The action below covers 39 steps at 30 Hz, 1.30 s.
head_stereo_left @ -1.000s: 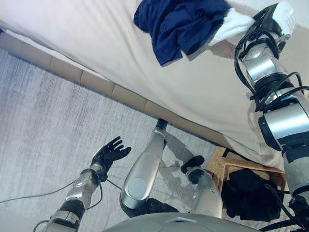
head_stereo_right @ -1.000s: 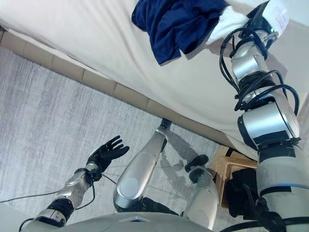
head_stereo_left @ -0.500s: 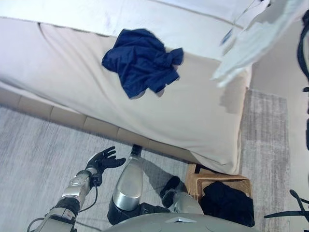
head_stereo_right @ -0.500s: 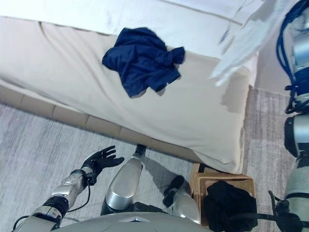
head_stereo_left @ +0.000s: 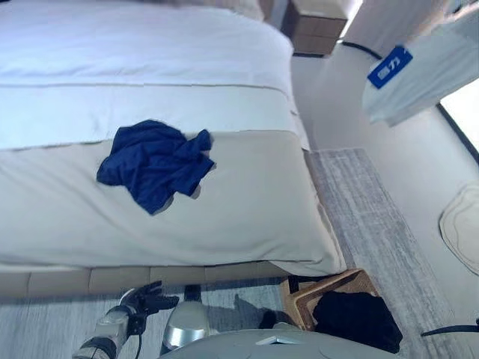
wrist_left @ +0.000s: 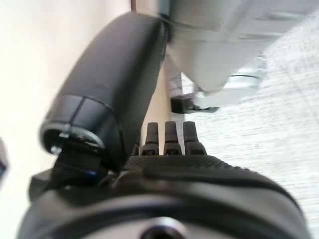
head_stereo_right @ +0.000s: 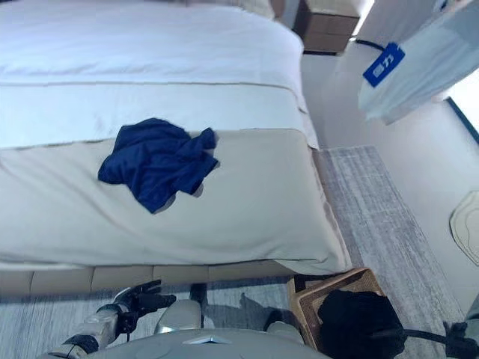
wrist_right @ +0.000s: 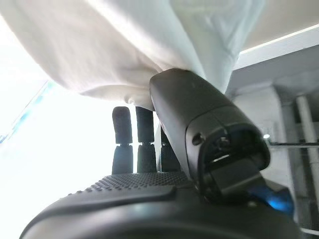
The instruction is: Pick up the clothes from the bed and place them into the basket
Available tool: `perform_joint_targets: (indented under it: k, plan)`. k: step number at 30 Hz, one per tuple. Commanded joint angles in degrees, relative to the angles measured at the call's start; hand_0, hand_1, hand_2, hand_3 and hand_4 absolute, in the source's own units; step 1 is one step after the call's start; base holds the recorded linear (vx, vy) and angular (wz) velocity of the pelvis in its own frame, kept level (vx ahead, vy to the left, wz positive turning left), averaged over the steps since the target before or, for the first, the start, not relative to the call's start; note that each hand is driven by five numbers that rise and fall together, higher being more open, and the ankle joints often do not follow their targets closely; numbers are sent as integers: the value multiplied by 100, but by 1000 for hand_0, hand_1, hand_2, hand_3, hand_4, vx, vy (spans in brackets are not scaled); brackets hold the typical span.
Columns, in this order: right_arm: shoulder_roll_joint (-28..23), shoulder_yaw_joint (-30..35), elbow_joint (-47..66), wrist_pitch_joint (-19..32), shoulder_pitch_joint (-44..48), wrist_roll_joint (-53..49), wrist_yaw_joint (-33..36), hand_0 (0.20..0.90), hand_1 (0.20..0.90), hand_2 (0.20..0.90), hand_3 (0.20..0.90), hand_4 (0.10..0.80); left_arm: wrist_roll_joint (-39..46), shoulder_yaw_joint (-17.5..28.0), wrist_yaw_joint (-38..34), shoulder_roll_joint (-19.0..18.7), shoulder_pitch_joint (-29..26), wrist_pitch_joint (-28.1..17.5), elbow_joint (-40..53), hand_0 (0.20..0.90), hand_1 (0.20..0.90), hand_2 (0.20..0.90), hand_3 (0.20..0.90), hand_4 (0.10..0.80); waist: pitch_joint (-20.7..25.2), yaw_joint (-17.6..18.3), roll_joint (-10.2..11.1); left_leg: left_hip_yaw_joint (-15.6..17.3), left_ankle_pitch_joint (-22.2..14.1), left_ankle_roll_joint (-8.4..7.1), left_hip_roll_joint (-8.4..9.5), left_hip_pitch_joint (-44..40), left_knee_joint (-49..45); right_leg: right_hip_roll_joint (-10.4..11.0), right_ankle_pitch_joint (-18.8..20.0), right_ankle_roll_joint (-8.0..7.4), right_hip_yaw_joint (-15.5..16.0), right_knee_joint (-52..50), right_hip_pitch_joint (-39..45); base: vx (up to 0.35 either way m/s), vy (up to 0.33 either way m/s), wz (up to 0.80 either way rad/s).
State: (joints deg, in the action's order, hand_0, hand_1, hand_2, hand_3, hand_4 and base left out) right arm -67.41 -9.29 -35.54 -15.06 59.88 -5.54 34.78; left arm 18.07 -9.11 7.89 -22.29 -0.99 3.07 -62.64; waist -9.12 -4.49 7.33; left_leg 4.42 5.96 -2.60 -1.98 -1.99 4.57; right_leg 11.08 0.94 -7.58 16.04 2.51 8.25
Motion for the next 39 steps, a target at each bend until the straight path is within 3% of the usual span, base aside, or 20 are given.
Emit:
perform_joint_targets:
  k: [1, 8, 13, 25, 33, 34, 35, 39]
  plan:
    - [-831, 129, 607, 195, -191, 208, -113, 300, 300, 300, 200, 100, -25, -237, 12, 90, -85, -63, -12, 900, 900, 900, 900, 800, 624, 64, -230, 304, -867, 265, 173, -415, 43, -516, -121, 150, -15, -312, -355, -82, -66, -34]
    - [-354, 1030, 996, 262, -1714, 479, -651, 300, 300, 300, 200, 100, -110, -325, 98, 158, -268, -90, 49, 900, 900, 900, 900, 800, 673, 372, -318, 573, -901, 237, 114, -489, 43, -580, -163, 216, -249, -222, -355, -41, -64, -27]
    - [420, 1493, 1367, 286, -2936, 880, -1126, 300, 300, 300, 200, 100, -237, -260, 112, 200, -313, -39, -23, 900, 900, 900, 900, 800, 647, 602, -404, 754, -933, 239, 84, -566, 43, -628, -156, 248, -423, -187, -364, -16, -100, -25]
    - [1996, 1393, 1242, 189, -4442, 1835, -1814, 300, 300, 300, 200, 100, -430, 9, 93, 220, -168, -20, 47, 900, 900, 900, 900, 800, 488, 813, -632, 857, -926, 252, 4, -658, 43, -737, -259, 342, -547, -259, -343, 4, -95, -9]
    - [2360, 950, 184, -217, -4747, 2408, -2215, 300, 300, 300, 200, 100, -410, 3, 114, 215, -181, -72, 248, 900, 900, 900, 900, 800, 355, 717, -715, 789, -863, 186, -29, -595, 43, -741, -260, 359, -433, -206, -316, -18, -63, 0]
    - [2358, 905, 81, -345, -4735, 2469, -2354, 559, 559, 559, 502, 402, -399, -1, 113, 210, -187, -76, 252, 900, 900, 900, 900, 800, 346, 711, -716, 781, -859, 180, -32, -588, 43, -740, -260, 358, -422, -201, -315, -23, -50, 4]
    - [2370, 775, -227, -268, -4735, 2483, -2305, 900, 900, 900, 900, 800, -410, -22, 131, 192, -221, -49, 285, 900, 900, 900, 900, 800, 325, 672, -722, 753, -842, 165, -38, -570, 43, -740, -251, 363, -390, -189, -304, -7, -49, 5]
    - [2448, 595, -772, -238, -4758, 2506, -2321, 900, 900, 900, 900, 800, -418, -33, 154, 127, -219, 12, 356, 900, 900, 900, 900, 800, 279, 573, -732, 637, -802, 135, -56, -547, 43, -749, -264, 381, -305, -167, -245, 13, -50, 9]
